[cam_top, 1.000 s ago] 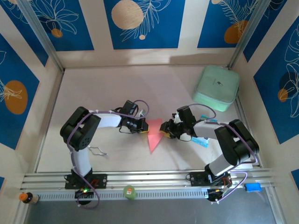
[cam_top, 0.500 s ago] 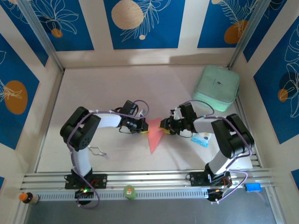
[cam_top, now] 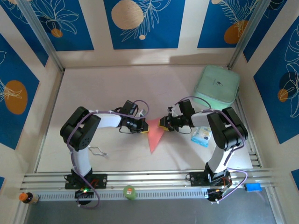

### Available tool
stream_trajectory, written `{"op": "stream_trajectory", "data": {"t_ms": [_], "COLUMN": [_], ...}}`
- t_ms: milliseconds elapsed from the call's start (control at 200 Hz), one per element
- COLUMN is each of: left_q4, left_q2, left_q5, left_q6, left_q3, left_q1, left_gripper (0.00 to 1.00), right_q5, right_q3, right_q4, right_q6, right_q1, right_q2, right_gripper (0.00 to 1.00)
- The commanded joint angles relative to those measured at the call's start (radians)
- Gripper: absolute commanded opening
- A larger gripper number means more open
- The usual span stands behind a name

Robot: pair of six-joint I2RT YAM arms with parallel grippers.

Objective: Fold a paper plane with a square sheet of paper (pick it up from the middle)
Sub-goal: Fold the wing for the fifth time at the center of the table.

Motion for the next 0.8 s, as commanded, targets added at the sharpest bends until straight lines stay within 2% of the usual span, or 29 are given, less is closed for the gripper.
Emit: {"op": "stream_trajectory", "data": {"t_ms": [0, 175, 295, 400, 605, 795], "left_q4": [-0.021, -0.024, -0.051, -0.073, -0.084, -0.119], "left_q2": [0.009, -0.031, -0.099, -0.159, -0.278, -0.383], "left_q5": [0.01, 0.003, -0.041, -0.085, -0.178, -0.317], "left_q6": [0.003, -0.012, -0.012, -0.005, 0.023, 0.111], "left_q3": [-0.014, -0.012, -0.002, -0.002, -0.05, -0.098], "left_q1": [-0.01, -0.01, -0.01, -0.01, -0.019, -0.098], "left_gripper": [0.04, 0.11, 0.24, 0.32, 0.33, 0.33], "right_q5": [-0.039, -0.032, -0.001, 0.062, 0.201, 0.359], "right_q3": [0.025, 0.028, 0.006, -0.013, -0.076, -0.134], "right_q4": [-0.046, -0.05, -0.032, -0.032, 0.046, 0.078], "right_q6": [-0.044, -0.035, 0.021, 0.132, 0.376, 0.557], "right_q1": [-0.006, -0.005, 0.003, 0.012, 0.068, 0.137], "right_q2": [0.019, 0.026, -0.004, -0.037, -0.104, -0.173], "right_gripper": [0.18, 0.06, 0.04, 0.04, 0.02, 0.03]}}
